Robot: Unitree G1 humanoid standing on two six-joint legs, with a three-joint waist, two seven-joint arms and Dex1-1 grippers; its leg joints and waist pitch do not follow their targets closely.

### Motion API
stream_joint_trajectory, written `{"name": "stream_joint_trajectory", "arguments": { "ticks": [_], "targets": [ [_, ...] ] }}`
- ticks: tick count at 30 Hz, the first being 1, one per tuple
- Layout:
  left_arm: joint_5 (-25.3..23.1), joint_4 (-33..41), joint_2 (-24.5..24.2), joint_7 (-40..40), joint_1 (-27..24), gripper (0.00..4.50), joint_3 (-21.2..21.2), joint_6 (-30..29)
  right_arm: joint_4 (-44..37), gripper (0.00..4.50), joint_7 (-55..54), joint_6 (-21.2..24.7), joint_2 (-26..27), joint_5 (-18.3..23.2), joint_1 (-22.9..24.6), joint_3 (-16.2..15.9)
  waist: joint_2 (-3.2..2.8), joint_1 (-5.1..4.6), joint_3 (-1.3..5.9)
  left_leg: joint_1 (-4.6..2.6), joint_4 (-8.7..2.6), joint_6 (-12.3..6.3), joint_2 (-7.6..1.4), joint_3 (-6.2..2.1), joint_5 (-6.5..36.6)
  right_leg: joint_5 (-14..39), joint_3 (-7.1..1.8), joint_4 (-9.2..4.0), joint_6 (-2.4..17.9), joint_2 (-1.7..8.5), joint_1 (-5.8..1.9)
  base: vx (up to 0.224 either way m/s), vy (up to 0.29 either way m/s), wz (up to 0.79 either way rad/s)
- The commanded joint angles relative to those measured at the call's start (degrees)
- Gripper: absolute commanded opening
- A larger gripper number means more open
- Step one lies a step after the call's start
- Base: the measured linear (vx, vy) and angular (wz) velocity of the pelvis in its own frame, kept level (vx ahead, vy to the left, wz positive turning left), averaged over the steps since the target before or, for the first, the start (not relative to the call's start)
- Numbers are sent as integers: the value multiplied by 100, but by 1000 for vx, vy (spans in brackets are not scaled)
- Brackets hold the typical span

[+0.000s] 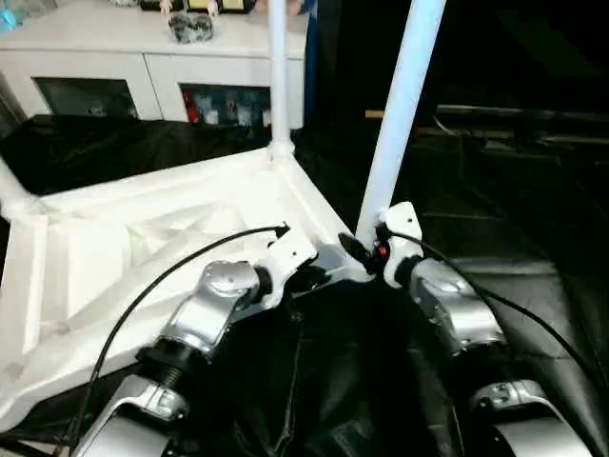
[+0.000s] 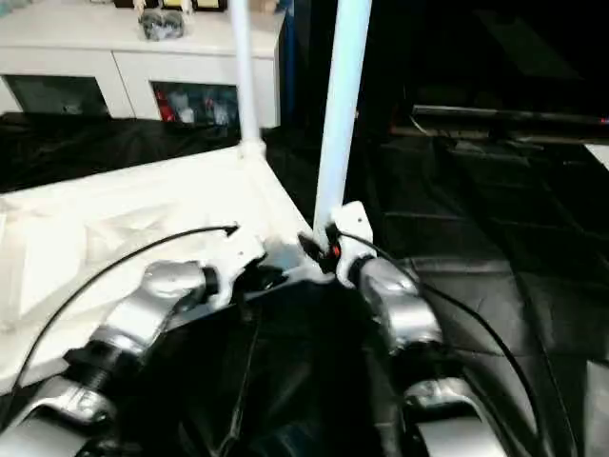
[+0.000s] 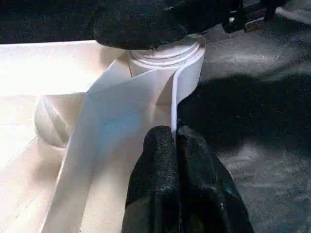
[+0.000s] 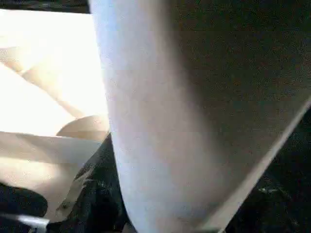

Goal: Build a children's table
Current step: Rotate leg to tighten

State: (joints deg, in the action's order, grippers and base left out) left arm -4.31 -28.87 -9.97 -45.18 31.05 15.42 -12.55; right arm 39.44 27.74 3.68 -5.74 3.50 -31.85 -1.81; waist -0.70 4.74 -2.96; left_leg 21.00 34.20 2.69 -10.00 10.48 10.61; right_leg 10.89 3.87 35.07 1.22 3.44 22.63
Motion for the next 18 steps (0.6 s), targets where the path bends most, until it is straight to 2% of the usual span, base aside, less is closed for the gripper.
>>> {"name": "stream_joint_trajectory", "arguments": {
  "ticks": [1, 2, 3, 4, 5, 7, 11, 12, 13, 16, 18],
  "targets": [
    [97, 65, 389, 292, 250, 0, 13, 237, 386, 238, 281, 23, 546, -125, 98, -497, 33, -5, 331, -63, -445, -82, -333, -164, 1380, 1942, -320, -541, 920, 562, -215, 0, 0, 0],
    [113, 88, 377, 221, 219, 0, 46, 274, 376, 269, 381, 24, 567, -36, 84, -442, 45, -5, 335, -61, -443, -104, -336, -160, 1367, 1843, -324, -532, 949, 564, -222, 0, 0, 0],
    [113, 88, 377, 221, 219, 0, 46, 274, 376, 269, 381, 24, 567, -36, 84, -442, 39, -4, 333, -62, -443, -120, -336, -157, 1353, 1784, -323, -526, 981, 561, -223, 0, 0, 0],
    [147, 152, 315, 75, 157, 0, 82, 308, 314, 275, 632, 95, 546, 140, 83, -347, 35, -8, 330, -62, -445, -151, -338, -156, 1396, 1783, -327, -529, 996, 565, -229, 0, 0, 0],
    [147, 152, 315, 75, 157, 0, 82, 308, 314, 275, 632, 95, 546, 140, 83, -347, 36, -7, 330, -61, -449, -153, -343, -162, 1400, 1793, -320, -525, 998, 563, -232, 0, 0, 0],
    [163, 187, 219, -74, 98, 0, 80, 391, 315, 309, 801, 16, 375, 100, 90, -396, 37, -8, 330, -66, -448, -157, -341, -157, 1394, 1781, -320, -524, 1012, 557, -226, 0, 0, 0],
    [277, 344, 58, -344, -17, 0, 48, 399, 208, 329, 1206, -144, 88, 30, 151, -492, 40, -5, 339, -51, -440, -197, -346, -152, 1309, 1626, -327, -507, 1052, 564, -241, 0, 0, 0],
    [277, 344, 58, -344, -17, 0, 48, 399, 208, 355, 1206, -144, 88, 30, 151, -492, 41, -2, 341, -40, -435, -220, -344, -148, 1249, 1542, -324, -497, 1078, 559, -249, 0, 0, 0],
    [358, 457, -62, -587, -105, 0, 57, 512, 149, 355, 1487, -258, -104, -21, 192, -552, 46, 1, 339, -37, -428, -247, -339, -146, 1233, 1551, -321, -498, 1085, 564, -253, 0, 0, 0],
    [452, 581, -167, -800, -184, 0, 47, 489, 17, 355, 1943, -318, -305, 38, 249, -581, 51, 21, 359, -40, -413, -314, -346, -140, 1110, 1418, -326, -481, 1111, 565, -260, 0, 0, 0],
    [484, 628, -215, -900, -212, 0, 52, 494, -61, 355, 2179, -306, -399, 85, 276, -599, 49, 27, 346, -32, -421, -368, -349, -139, 1064, 1336, -314, -470, 1145, 543, -258, 0, 0, 0]
  ]
}}
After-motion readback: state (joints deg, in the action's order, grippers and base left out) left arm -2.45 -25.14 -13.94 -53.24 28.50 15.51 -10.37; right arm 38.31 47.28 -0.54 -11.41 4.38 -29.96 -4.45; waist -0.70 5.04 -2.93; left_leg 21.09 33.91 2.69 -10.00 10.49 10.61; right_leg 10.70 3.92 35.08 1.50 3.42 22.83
